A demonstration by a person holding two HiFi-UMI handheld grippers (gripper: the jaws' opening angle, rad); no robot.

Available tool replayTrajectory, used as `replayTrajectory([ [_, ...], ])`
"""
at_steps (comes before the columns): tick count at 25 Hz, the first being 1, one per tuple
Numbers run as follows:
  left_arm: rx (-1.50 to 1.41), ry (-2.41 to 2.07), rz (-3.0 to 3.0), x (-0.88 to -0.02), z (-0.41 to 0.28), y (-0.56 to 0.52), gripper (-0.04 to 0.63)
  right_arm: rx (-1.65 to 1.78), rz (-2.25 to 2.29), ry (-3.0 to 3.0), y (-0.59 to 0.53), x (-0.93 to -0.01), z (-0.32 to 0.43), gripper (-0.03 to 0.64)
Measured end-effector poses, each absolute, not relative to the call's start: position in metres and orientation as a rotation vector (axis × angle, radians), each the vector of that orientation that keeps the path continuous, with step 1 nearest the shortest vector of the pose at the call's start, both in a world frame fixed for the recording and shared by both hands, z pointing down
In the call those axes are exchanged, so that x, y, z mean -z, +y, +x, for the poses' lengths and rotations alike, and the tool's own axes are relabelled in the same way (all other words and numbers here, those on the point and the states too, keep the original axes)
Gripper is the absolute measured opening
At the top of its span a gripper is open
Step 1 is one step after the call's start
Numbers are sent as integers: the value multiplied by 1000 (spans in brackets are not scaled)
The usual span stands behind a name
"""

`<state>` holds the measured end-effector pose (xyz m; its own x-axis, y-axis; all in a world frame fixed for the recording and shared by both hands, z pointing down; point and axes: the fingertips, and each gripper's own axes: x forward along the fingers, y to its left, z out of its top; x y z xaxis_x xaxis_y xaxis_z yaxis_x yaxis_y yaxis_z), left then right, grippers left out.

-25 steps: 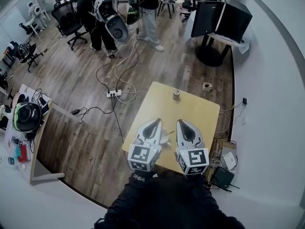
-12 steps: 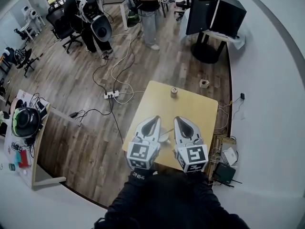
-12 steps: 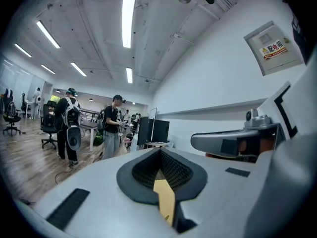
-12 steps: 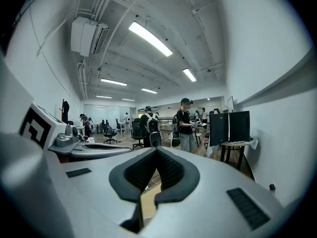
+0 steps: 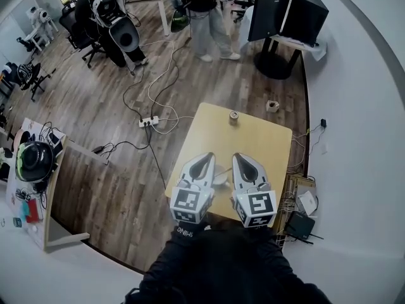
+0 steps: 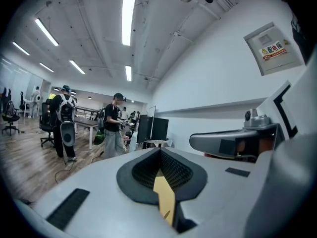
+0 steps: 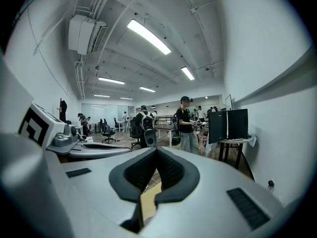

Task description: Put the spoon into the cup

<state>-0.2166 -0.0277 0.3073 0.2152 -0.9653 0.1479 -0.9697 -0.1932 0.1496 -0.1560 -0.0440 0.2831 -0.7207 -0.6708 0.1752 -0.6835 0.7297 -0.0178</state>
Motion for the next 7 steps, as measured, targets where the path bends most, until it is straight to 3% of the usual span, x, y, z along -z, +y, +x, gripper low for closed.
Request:
replayTrajectory([
  [7, -32, -1823, 2281, -317, -223, -28, 32, -128, 1113, -2750, -45, -292, -161, 21],
])
